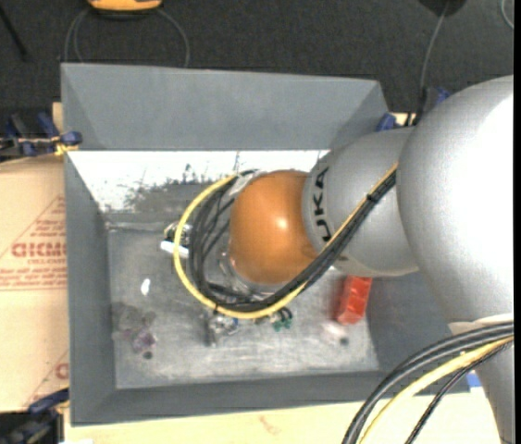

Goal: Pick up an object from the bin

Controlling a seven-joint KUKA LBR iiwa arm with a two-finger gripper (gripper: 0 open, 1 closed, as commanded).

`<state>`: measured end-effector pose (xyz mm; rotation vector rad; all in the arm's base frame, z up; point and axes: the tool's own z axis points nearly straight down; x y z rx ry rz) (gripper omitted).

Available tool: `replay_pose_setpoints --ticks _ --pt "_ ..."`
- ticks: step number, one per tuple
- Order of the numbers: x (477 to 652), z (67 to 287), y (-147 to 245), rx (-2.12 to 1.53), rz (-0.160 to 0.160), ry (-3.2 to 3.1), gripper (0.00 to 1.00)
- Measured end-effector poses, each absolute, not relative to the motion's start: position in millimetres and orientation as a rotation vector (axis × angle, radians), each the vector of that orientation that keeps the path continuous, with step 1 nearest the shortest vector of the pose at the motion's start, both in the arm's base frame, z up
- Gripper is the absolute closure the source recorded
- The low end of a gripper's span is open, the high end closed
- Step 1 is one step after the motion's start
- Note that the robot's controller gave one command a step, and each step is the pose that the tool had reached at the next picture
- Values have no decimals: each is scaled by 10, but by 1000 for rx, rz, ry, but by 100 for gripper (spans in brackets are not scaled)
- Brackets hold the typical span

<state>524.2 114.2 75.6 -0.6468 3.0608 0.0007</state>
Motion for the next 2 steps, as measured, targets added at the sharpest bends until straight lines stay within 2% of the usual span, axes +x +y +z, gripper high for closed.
replay_pose_setpoints --ticks 1,2 --pt "5161 1447 1381 -217 5 3127 100" --pt "5153 1429 1371 -218 2 3131 0"
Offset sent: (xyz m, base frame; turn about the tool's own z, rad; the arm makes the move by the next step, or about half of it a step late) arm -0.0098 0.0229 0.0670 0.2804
